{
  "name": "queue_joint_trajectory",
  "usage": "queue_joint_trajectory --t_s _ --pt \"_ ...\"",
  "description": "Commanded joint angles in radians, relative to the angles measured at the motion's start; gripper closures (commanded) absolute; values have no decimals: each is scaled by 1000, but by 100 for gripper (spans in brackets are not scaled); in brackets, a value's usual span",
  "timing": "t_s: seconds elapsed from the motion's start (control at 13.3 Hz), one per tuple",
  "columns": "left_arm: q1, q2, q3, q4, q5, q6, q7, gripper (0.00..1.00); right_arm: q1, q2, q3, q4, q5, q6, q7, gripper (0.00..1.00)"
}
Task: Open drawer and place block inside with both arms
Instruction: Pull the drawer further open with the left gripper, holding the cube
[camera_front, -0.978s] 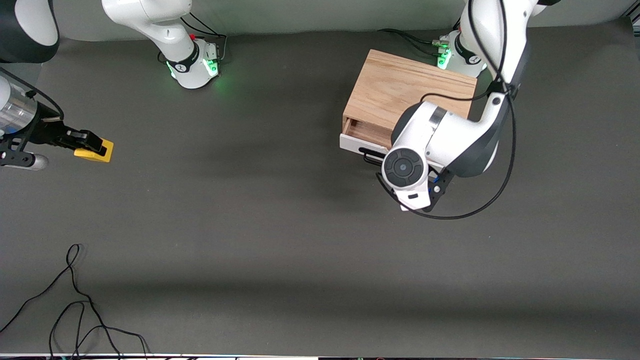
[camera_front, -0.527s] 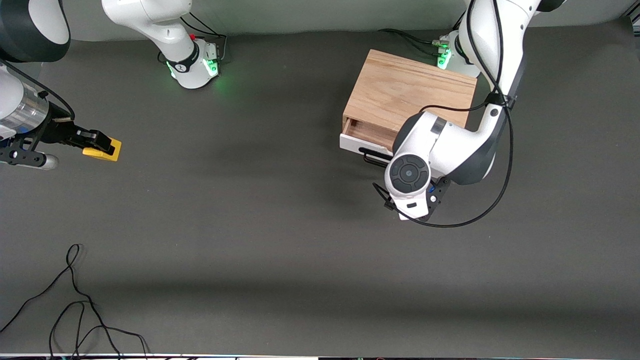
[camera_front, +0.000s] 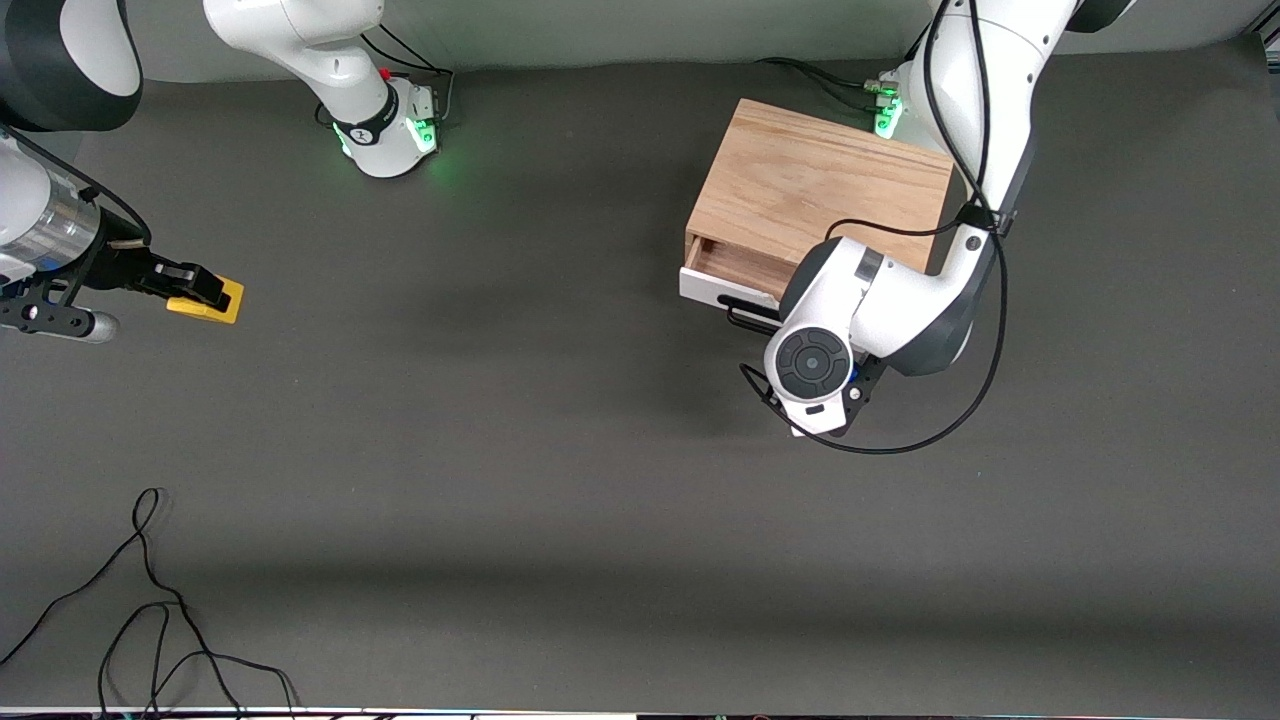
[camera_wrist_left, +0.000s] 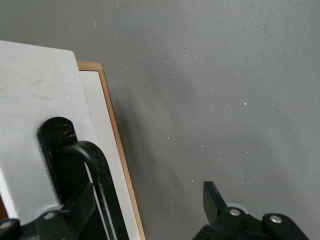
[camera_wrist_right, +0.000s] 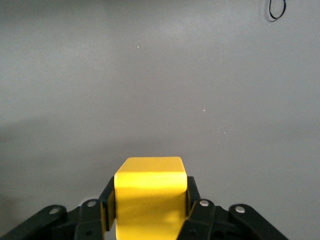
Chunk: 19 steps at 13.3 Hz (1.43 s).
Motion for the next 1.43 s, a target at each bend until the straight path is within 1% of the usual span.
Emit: queue_joint_trajectory --t_s 0.0,0.3,0.6,0.68,1.13,1.28,1.35 --pt "-7 -7 6 -10 -14 -4 5 4 5 -4 -4 -7 -23 17 18 78" --pt "-11 16 6 -10 -12 55 0 4 4 3 -6 -6 -23 29 12 78" --pt "-13 30 8 -9 6 242 3 3 4 6 -6 -6 -23 29 12 78" --pt "-13 30 8 -7 6 270 5 4 2 6 -6 -6 -23 29 12 78" --pt "-16 19 8 19 20 293 -14 4 2 5 -6 -6 -23 29 8 78" --pt "-15 19 8 17 20 266 -9 3 4 3 -6 -6 -23 28 8 78" --pt "-13 19 8 20 20 216 -8 3 2 3 -6 -6 -23 28 8 78"
